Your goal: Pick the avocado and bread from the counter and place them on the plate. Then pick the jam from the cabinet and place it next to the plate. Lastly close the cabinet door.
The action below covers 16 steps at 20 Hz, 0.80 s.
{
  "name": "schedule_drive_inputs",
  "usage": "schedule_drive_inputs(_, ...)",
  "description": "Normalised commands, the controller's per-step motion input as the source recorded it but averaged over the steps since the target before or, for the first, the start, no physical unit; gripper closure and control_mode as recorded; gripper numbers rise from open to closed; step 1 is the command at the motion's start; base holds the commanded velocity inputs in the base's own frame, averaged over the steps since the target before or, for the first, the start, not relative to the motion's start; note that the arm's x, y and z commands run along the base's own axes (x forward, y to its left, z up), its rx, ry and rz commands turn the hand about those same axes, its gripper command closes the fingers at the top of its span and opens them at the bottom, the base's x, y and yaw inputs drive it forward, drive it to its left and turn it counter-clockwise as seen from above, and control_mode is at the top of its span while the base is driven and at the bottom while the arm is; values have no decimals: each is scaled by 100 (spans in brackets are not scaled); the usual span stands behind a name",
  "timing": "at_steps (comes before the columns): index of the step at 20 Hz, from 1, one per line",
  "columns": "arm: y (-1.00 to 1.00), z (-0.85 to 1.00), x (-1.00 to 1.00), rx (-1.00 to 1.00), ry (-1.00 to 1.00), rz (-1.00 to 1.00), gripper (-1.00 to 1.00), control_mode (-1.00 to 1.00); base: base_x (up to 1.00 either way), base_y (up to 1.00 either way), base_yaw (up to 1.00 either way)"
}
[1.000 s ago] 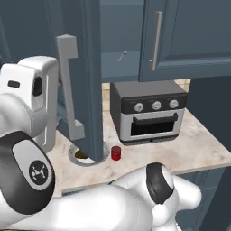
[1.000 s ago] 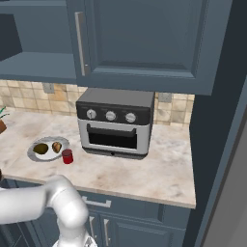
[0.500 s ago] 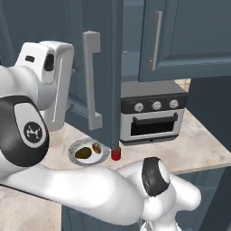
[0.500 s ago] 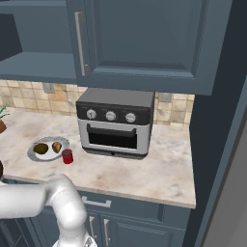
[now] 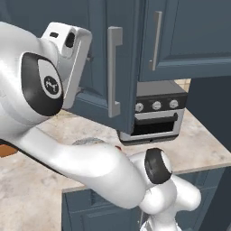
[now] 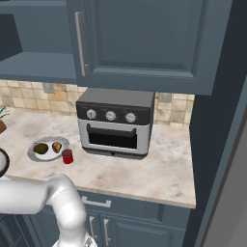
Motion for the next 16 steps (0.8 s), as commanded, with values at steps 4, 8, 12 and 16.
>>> schedule_drive_inputs(4,-56,-19,45,6,-9,1,-100,-100,0,0,0)
schedule_drive_inputs(8,-55,-37,44,3,-22,5,-100,-100,0,0,0)
schedule_drive_inputs(12,-51,-39,49,4,-30,8,-100,-100,0,0,0)
schedule_drive_inputs(16,-49,-42,52,3,-30,9,-100,-100,0,0,0)
